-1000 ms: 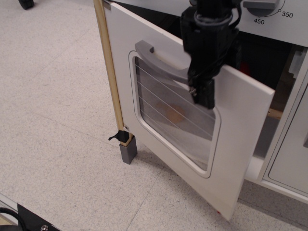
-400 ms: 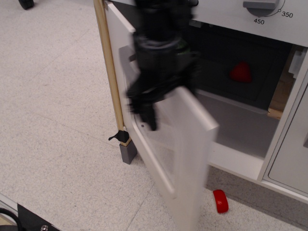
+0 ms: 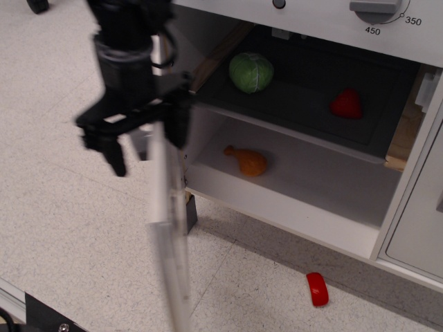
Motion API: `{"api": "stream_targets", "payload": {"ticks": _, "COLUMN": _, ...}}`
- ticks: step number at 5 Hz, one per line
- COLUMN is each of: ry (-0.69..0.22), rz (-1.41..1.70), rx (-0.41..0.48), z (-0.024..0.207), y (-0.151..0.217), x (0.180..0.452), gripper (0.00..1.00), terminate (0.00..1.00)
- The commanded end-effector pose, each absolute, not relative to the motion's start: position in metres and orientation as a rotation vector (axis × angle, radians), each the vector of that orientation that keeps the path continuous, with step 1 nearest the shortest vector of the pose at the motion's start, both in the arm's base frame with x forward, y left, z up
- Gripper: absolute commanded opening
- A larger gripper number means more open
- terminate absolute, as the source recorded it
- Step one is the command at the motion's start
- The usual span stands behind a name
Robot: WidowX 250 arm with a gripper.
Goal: Open oven
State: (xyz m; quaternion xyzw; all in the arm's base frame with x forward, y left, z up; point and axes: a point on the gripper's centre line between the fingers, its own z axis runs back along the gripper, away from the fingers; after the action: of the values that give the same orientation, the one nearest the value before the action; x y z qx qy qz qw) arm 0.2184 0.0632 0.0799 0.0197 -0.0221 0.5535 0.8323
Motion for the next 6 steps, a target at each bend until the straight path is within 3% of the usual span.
{"api": "stream_targets", "payload": {"ticks": 1, "ry": -0.109, "rz": 1.125, "rx": 0.001, "z": 0.151, "y": 0.080, "x": 0.230, "gripper": 1.00, "terminate": 0.00}}
{"api": "stream_targets", "payload": {"ticks": 2, "ry": -0.116, "rz": 1.143, "rx": -0.037, "z": 0.165, "y": 0.041, "x": 0.245, "gripper": 1.00, "terminate": 0.00}}
{"api": "stream_targets", "payload": {"ticks": 3, "ry": -0.106, "rz": 1.186, "rx": -0.088, "z": 0.146, "y": 0.011, "x": 0.262, "gripper": 1.00, "terminate": 0.00}}
{"api": "stream_targets", "payload": {"ticks": 4, "ry": -0.081, "rz": 1.196, "rx": -0.096, "z": 0.113, "y": 0.006, "x": 0.275, "gripper": 1.00, "terminate": 0.00}}
{"api": "stream_targets", "payload": {"ticks": 6, "ry": -0.138, "rz": 1.160, "rx": -0.020, "z": 0.071, "y": 0.056, "x": 0.259, "gripper": 1.00, "terminate": 0.00}}
